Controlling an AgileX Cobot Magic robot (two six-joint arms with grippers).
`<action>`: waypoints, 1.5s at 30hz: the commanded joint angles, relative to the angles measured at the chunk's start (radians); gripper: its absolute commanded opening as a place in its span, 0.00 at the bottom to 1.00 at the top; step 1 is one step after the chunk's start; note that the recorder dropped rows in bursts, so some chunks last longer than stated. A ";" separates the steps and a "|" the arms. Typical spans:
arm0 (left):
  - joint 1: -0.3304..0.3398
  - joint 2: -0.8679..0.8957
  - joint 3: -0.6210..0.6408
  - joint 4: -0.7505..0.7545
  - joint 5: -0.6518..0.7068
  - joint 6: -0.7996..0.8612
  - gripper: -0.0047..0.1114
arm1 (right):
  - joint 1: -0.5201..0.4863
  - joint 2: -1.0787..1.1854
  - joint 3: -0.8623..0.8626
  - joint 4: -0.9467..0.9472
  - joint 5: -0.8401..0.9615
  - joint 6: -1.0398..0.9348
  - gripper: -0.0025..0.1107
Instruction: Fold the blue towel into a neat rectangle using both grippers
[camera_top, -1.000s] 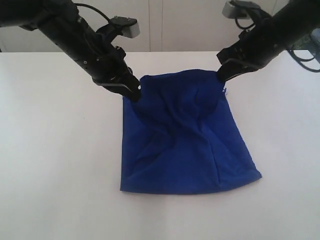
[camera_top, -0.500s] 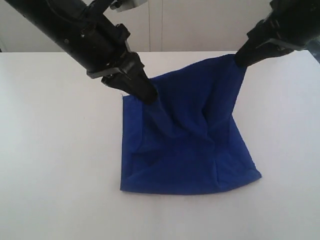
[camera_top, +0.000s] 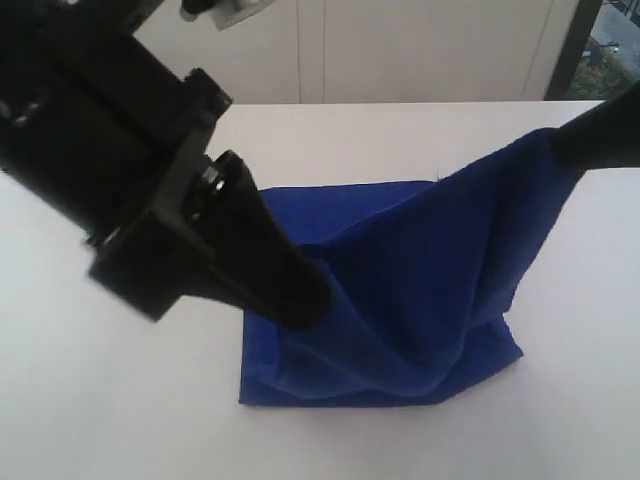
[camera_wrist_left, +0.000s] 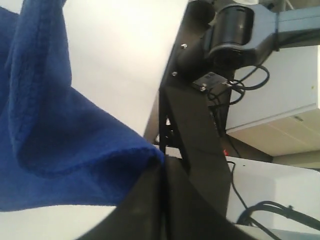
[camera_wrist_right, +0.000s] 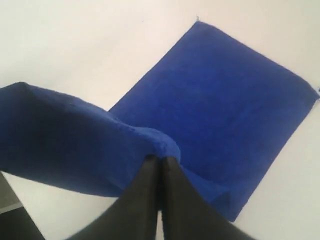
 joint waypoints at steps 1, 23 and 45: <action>-0.031 -0.062 0.046 -0.042 0.020 -0.041 0.04 | -0.004 -0.116 0.028 0.002 0.002 0.004 0.02; -0.035 0.013 0.232 0.336 -0.404 -0.057 0.04 | -0.004 0.064 0.188 -0.035 -0.227 -0.040 0.02; 0.147 0.292 0.161 0.354 -0.800 -0.083 0.04 | -0.004 0.586 -0.080 -0.048 -0.394 -0.032 0.02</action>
